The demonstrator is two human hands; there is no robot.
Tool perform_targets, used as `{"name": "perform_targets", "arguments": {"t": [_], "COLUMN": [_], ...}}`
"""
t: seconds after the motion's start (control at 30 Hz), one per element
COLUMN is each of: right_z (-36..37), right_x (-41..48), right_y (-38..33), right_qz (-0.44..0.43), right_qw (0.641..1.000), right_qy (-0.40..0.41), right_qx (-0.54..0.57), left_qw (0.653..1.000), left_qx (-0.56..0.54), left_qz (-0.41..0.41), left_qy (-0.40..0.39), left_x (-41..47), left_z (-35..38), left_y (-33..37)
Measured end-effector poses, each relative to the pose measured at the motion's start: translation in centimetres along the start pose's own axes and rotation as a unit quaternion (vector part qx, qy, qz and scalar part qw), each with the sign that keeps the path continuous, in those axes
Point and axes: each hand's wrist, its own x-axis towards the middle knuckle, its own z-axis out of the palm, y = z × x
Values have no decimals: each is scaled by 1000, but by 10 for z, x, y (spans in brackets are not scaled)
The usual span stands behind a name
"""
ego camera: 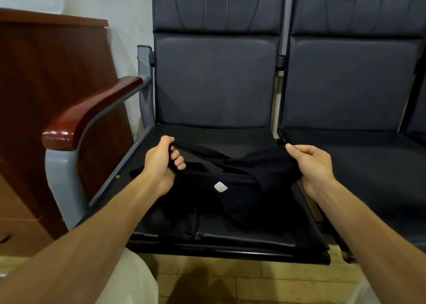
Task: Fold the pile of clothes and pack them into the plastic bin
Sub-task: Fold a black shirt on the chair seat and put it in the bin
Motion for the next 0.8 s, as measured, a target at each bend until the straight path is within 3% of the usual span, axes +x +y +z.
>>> {"name": "perform_targets", "arguments": {"t": [0.13, 0.2, 0.27, 0.33, 0.4, 0.5, 0.6, 0.7, 0.8], "right_z": [-18, -24, -28, -29, -29, -32, -32, -27, -23], "right_x": [-13, -23, -32, -38, -39, -37, -35, -33, -26], "right_y": [-9, -13, -13, -8, 1, 12, 14, 13, 12], "right_qz": [35, 78, 127, 135, 106, 49, 22, 33, 50], "right_qw": [998, 988, 961, 938, 921, 862, 815, 810, 823], "right_qy": [-44, -125, -208, -228, -209, -190, -194, -219, -242], "right_qx": [0, -55, -132, -222, -312, -468, -545, -543, -512], "left_qw": [975, 926, 853, 784, 752, 757, 800, 827, 823], "left_qx": [117, 224, 342, 455, 534, 574, 555, 537, 541], "left_qz": [-71, -111, -136, -143, -130, -91, -23, 61, 109], "left_qy": [-173, -283, -370, -396, -363, -299, -227, -155, -133], "left_x": [-30, -47, -61, -65, -63, -55, -45, -33, -26], "left_z": [-6, -7, -9, -11, -11, -10, 0, 13, 28], "left_y": [10, 8, 3, -3, -9, -20, -33, -47, -59]}}
